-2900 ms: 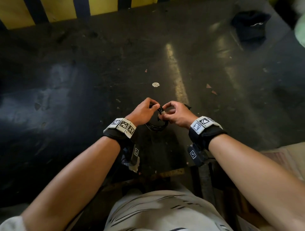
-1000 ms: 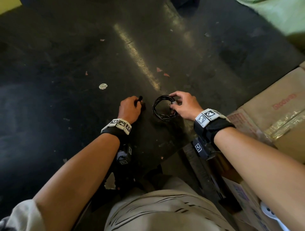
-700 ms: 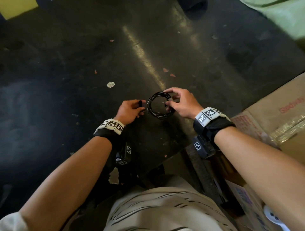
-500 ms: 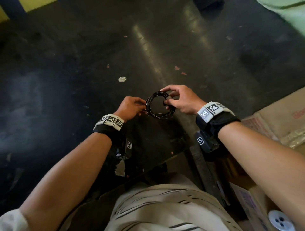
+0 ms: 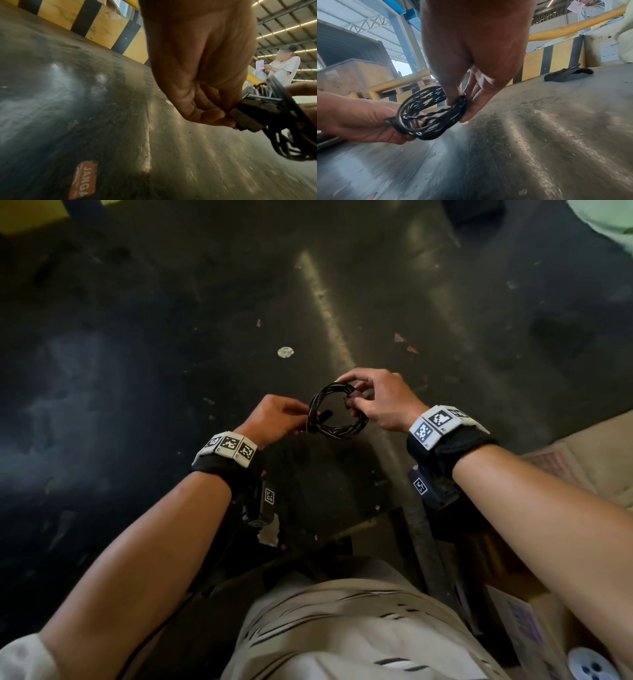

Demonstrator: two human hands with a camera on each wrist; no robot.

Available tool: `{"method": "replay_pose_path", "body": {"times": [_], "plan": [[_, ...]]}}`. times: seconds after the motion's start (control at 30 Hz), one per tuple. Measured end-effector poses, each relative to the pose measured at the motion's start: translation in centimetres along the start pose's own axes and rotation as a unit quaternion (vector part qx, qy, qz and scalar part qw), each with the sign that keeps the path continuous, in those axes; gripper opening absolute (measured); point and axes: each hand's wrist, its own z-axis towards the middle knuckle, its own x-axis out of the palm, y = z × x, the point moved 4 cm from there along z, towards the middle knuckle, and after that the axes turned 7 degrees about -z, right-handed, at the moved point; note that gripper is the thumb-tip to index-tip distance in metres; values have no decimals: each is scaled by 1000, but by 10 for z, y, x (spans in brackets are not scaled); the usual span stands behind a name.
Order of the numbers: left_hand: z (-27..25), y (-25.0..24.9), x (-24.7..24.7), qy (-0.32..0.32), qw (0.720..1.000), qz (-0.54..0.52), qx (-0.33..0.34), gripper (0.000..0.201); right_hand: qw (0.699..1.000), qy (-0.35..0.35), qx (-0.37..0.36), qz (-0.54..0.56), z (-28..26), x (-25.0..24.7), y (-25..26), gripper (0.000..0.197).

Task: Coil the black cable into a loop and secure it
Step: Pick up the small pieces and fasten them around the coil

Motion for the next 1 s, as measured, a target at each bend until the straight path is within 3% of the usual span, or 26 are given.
{"method": "replay_pose_path", "body": {"times": [0.4,0.63,0.87,1.0], "plan": [[-19,-2,-12,16,999,-7,-30,19,999,-38,21,-29,-2,12,5,38],[-23,2,-17,-6,999,19,-33,17,999,26,21,-40,-7,19,11,38],[-27,-3,-13,9,998,59,-17,18,997,48,29,-61,-9,23,10,38],[-30,0,-11,21,999,31,-37,17,996,36,32,-81,-9,25,13,38]]}}
